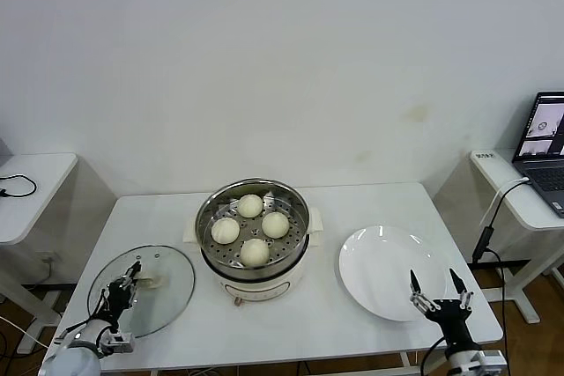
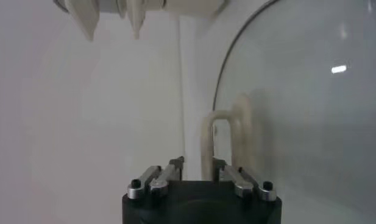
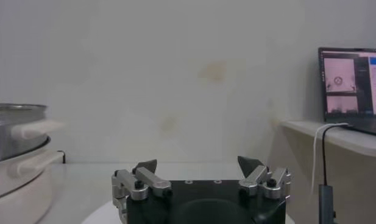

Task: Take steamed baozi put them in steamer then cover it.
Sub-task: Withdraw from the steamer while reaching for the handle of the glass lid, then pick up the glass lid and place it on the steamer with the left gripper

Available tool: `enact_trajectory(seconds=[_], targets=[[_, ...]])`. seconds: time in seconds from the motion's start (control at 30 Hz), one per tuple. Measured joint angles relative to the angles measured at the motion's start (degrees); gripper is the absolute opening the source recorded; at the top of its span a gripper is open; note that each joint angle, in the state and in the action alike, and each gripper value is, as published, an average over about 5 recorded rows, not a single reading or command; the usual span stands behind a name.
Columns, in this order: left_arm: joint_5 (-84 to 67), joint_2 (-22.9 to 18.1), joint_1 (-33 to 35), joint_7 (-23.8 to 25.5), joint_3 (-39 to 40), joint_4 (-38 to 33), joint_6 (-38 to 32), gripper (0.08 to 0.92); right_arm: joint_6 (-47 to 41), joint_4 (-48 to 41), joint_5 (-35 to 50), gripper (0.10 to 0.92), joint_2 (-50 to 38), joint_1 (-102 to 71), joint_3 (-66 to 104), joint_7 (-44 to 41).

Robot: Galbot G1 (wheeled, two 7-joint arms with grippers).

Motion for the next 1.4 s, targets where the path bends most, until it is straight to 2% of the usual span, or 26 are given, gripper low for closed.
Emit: enact_trajectory(seconds=[0.1,0.47,0.97,1.17,1.4], targets=[[-0.3,0.0,0.5,-0.7,-0.3,-0.5,-0.1,0.148,0.1,0.1,-0.2,0.823,0.1,-0.1,-0.1,0.0],[0.0,1.0,3.1,-1.6,-3.8,-6.3,2.0,0.148,0.0,0.6,-0.9,0.823,-0.2,-0.7,-0.8,-0.3],[-7.3,6.4,4.1,5.8,-9.4,-21.3,11.0,0.148,-0.1,0.7,-2.1,0.823,-0.6,-1.3,-1.6,-0.9],[-10.9,8.4,3.1,9.2,-7.0,-26.8,15.3,0.148,0.1,1.2,-3.1,0.823,-0.1,-1.7,-2.1,-1.1],[-12.4,9.1,-0.3,11.3,0.2,-31.2,20.4,0.148,0.5,1.5,-5.5,0.823,0.9,-1.6,-2.9,-0.9]])
